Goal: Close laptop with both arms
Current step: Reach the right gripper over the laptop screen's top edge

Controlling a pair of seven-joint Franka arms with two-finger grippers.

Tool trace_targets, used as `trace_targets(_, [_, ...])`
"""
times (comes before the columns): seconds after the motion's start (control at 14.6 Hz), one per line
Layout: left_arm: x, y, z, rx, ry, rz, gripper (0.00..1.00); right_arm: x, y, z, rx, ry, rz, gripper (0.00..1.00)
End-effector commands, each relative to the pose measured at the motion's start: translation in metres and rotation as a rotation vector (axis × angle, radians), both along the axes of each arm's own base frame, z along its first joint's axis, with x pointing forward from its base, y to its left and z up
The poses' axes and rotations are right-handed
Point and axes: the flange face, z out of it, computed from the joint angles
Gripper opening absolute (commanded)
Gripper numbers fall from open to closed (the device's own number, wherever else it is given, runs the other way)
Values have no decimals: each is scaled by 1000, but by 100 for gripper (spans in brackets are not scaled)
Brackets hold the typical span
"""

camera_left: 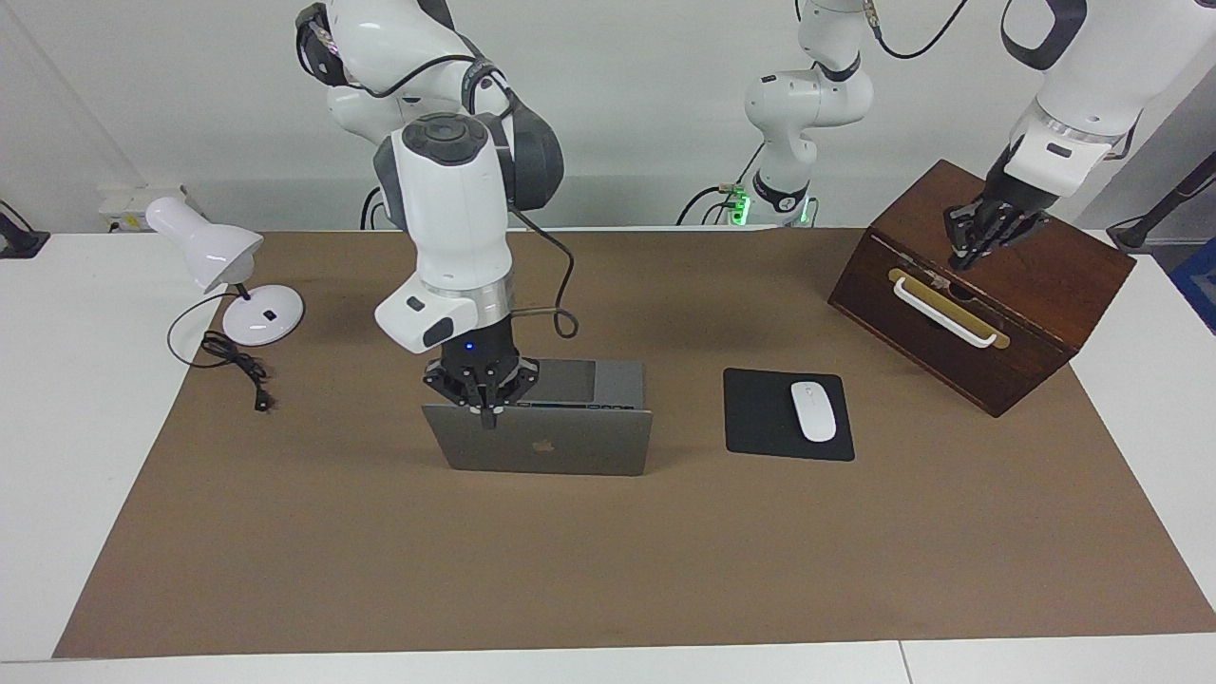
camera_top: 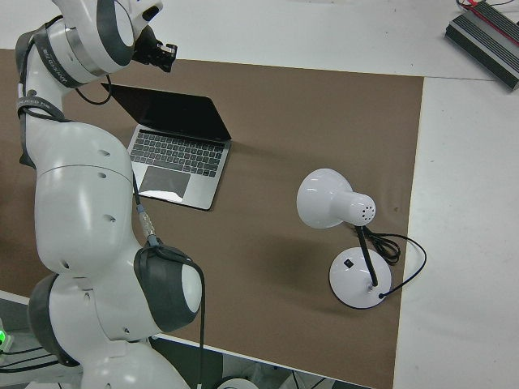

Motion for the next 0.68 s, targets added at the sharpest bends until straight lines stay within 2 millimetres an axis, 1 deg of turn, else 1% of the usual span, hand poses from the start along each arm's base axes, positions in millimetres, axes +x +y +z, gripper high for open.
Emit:
trace_targets(0.0, [-6,1,0,14,-21,46,0,-2,11,-1,-11,-13,-27,0])
trace_targets(0.21, [-5,-3,0,7,-37,35,0,0,13,0,-7,-33,-22,0])
trace_targets(0.34, [-6,-8,-7,7,-54,-8,0,2,14,-2,-8,-45,-19,0])
trace_targets(0.41, [-7,-11,-16,7,-56,-22,0,4,15,-3,-1,-57,-15,0])
trace_targets(0.55, [-12,-24,-27,6,-83,-48,0,5,17,-12,0,-58,-11,0])
trace_targets(0.62, [-15,-29,-33,2,-98,-62,0,5,18,-12,3,-63,-7,0])
